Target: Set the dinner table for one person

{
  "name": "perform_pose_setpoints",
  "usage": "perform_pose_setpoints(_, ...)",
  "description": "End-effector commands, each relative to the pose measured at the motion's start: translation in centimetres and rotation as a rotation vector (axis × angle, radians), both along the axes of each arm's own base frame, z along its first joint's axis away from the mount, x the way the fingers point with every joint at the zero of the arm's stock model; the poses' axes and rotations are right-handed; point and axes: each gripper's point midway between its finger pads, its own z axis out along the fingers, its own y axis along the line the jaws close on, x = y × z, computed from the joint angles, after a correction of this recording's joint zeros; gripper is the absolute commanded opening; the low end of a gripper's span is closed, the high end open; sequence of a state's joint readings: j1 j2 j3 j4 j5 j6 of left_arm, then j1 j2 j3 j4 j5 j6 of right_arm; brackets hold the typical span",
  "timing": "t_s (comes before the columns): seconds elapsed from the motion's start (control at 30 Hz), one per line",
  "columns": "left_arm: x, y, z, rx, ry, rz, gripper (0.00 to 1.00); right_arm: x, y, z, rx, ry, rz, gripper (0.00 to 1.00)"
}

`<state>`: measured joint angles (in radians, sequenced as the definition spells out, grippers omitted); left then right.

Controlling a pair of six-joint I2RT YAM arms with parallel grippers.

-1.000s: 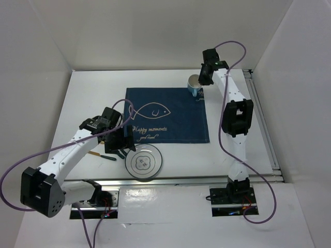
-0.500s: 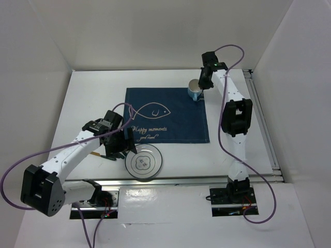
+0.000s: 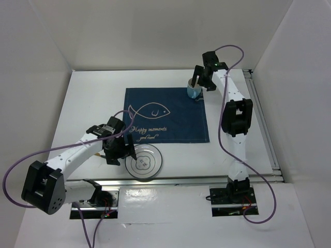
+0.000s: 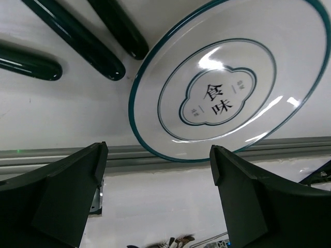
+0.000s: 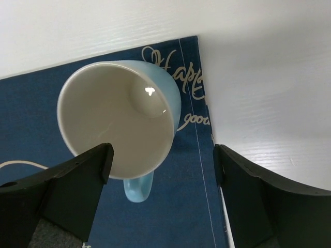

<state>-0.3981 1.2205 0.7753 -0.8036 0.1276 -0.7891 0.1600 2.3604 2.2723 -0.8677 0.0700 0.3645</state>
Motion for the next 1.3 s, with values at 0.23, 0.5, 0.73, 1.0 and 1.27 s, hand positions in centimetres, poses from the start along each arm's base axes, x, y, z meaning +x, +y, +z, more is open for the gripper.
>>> perform_pose_setpoints(0.23,0.0,-1.1,-1.7,-0.102,-0.06,0.109,0.92,-3.1,-0.9,9.9,0.008,-0.152,0.016,0.91)
perform_pose_setpoints(0.5,0.0,-1.5,-3.4,-0.161,-0.111,0.15,0.82,-8.5,-1.7,12.1,-0.016,-0.17,0.029,0.92)
perform_pose_setpoints(0.73,0.0,-2.5,-4.7,-0.239,-0.143,0.133,0.74,-10.5,-2.4,13.0,-0.041,-0.187,0.029,0.92)
perform_pose_setpoints(1.0,-0.1,-2.4,-4.5,-0.23,-0.147,0.107,0.19,-11.4,-2.9,13.7,-0.053,-0.203,0.017,0.92)
perform_pose_setpoints(1.27,0.3,-2.2,-2.2,-0.217,-0.185,0.06,0.0,-11.6,-3.3,13.7,-0.067,-0.204,0.005,0.92)
